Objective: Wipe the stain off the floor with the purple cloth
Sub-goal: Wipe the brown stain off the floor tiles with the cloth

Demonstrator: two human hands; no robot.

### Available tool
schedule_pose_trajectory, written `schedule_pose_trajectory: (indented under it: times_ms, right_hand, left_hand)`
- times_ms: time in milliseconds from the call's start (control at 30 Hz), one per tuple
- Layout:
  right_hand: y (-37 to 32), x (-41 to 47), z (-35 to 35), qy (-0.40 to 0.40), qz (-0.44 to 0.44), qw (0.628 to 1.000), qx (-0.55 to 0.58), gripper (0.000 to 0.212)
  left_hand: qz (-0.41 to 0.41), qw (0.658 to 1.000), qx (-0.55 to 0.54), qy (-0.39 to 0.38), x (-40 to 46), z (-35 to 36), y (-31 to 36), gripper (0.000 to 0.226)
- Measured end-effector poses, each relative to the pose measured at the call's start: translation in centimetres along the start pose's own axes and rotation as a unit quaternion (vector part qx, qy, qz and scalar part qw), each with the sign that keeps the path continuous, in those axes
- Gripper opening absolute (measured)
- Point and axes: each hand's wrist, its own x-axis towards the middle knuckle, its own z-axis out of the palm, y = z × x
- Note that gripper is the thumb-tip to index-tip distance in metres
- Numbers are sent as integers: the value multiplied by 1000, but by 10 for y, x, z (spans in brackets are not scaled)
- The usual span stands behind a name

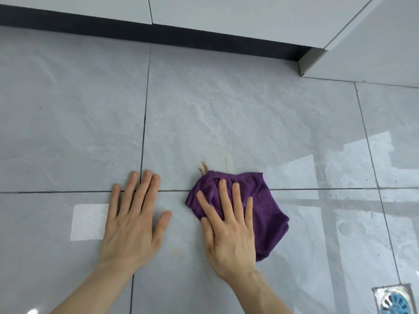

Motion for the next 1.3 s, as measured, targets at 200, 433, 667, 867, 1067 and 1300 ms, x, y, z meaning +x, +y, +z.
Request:
schedule_pose_trajectory:
  times_ms: [200, 433, 667, 867, 1067, 1300]
  right_hand:
    - [-4, -58, 16, -17, -26, 999, 24, 58]
    - [7, -46, -13, 19, -21, 995, 97, 77]
    - [1, 0, -25, -6, -5, 989, 146, 29]
    - [5, 16, -74, -150, 109, 875, 446, 15]
    - [-9, 11, -58, 62, 104, 942, 312, 32]
    - [-4, -3, -3, -23, -205, 978, 28, 60]
  left_hand:
    - [-13, 1000, 5, -8, -13, 7, -7, 79]
    - [-17, 1000, -4, 7, 5, 2, -14, 78]
    - [-24, 1000, -7, 5, 12, 2, -20, 77]
    - [-20, 999, -31, 17, 19, -1, -15, 77]
    - [-22, 999, -27, 16, 19, -1, -15, 78]
    - [-18, 999, -24, 23, 20, -1, -16, 76]
